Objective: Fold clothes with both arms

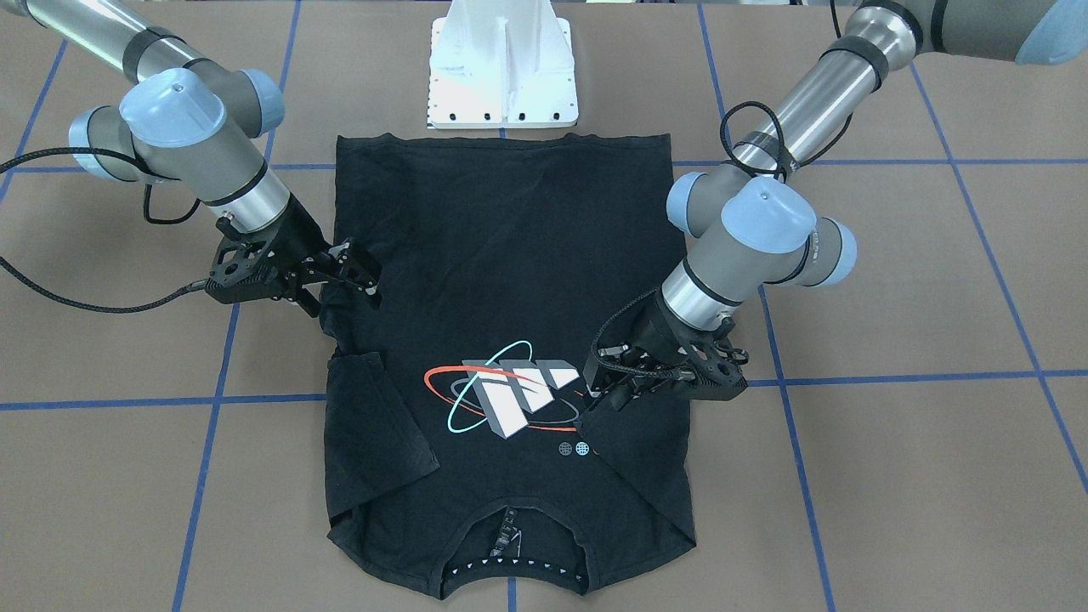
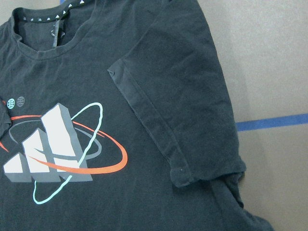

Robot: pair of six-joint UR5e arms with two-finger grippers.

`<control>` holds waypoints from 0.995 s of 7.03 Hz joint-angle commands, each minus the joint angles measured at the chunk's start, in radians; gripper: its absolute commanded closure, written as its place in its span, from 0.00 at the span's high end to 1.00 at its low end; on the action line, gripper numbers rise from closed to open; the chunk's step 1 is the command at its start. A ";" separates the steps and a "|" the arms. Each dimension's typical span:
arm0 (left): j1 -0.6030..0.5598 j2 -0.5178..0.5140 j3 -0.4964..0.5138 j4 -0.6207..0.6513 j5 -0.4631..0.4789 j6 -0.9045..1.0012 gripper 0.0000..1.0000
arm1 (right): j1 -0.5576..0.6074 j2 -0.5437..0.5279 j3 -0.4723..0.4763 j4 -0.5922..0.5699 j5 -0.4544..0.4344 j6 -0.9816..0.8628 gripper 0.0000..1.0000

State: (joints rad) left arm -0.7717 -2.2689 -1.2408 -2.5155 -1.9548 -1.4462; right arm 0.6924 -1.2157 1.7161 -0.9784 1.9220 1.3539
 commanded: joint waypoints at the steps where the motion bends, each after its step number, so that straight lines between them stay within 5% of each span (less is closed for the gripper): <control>1: 0.002 0.098 -0.203 0.071 -0.004 -0.019 0.77 | -0.087 -0.043 0.148 -0.186 -0.053 0.115 0.99; 2: 0.003 0.118 -0.300 0.157 -0.004 -0.020 0.77 | -0.190 -0.086 0.271 -0.321 -0.175 0.158 0.99; 4: 0.006 0.205 -0.454 0.205 -0.003 -0.020 0.77 | -0.327 -0.204 0.391 -0.325 -0.280 0.372 0.99; 5: 0.006 0.239 -0.486 0.205 -0.003 -0.020 0.77 | -0.408 -0.261 0.439 -0.325 -0.369 0.457 0.99; 7: 0.006 0.252 -0.505 0.205 0.004 -0.020 0.77 | -0.470 -0.348 0.526 -0.325 -0.399 0.527 0.99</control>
State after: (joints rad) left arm -0.7655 -2.0268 -1.7278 -2.3110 -1.9545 -1.4658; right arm 0.2607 -1.5087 2.1845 -1.3032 1.5431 1.8363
